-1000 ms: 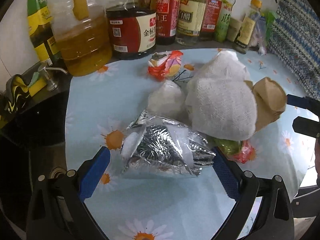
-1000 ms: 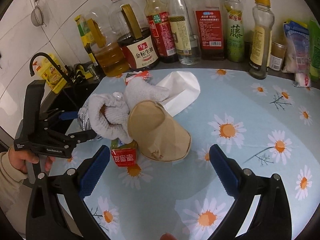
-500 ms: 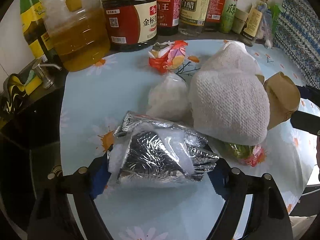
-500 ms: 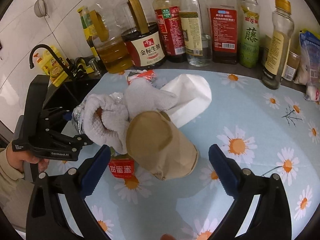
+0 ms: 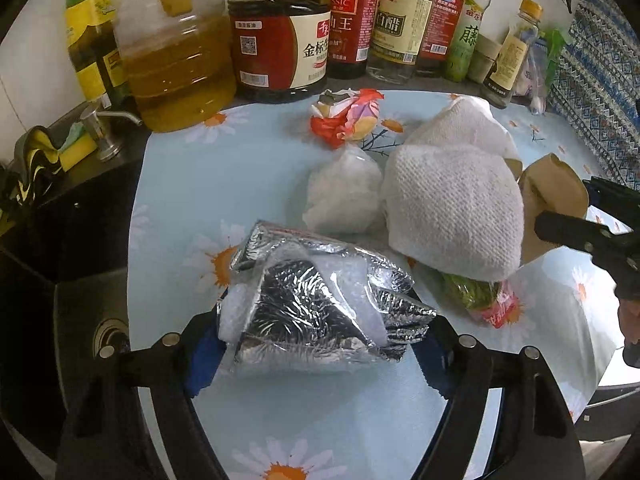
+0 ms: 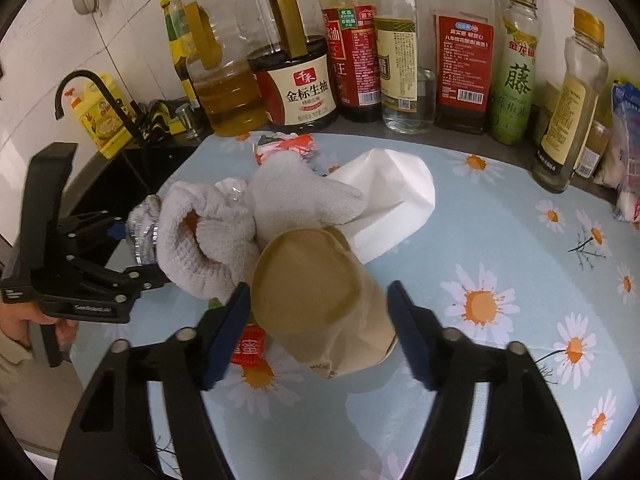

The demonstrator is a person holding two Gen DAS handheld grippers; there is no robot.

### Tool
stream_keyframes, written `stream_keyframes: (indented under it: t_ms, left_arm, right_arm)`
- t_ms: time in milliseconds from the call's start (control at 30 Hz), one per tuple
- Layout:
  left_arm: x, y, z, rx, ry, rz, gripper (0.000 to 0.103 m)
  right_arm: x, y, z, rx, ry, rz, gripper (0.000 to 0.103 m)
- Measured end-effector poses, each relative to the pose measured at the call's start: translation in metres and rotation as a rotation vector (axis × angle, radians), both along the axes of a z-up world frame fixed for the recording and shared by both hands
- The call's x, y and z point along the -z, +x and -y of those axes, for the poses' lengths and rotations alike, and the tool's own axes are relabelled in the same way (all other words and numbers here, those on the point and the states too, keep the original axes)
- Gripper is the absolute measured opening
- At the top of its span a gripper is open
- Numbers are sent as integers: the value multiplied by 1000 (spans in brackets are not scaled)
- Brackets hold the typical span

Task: Collect trash
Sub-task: 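Lift the foil bundle and paper cup and carry both toward the trash bin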

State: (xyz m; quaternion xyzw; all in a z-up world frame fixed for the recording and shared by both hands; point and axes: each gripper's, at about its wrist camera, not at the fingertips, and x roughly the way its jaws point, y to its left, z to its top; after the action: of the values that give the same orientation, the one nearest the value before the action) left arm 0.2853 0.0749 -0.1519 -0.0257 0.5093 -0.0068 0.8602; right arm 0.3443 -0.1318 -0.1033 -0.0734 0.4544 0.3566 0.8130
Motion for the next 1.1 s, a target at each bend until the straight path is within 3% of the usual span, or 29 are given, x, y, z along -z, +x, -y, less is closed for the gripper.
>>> stream_keyframes:
  t_ms: [100,233,733,1100]
  left_arm:
    - [-4,-5,1,-8,-6,8,78]
    - [-9,-12,1,-15,-9,19,78]
    - [-28,-48,6,-24,-40,51,78]
    - [-45,-98,14,-19,-78,88,78]
  right_arm:
    - [1,-1,-1,0,-15,10,50]
    - [-3,-3,0,0,-16,23,44]
    - [-20,-25,19,32,-8,45,43]
    - [-44,-75,29,41,22,50,43]
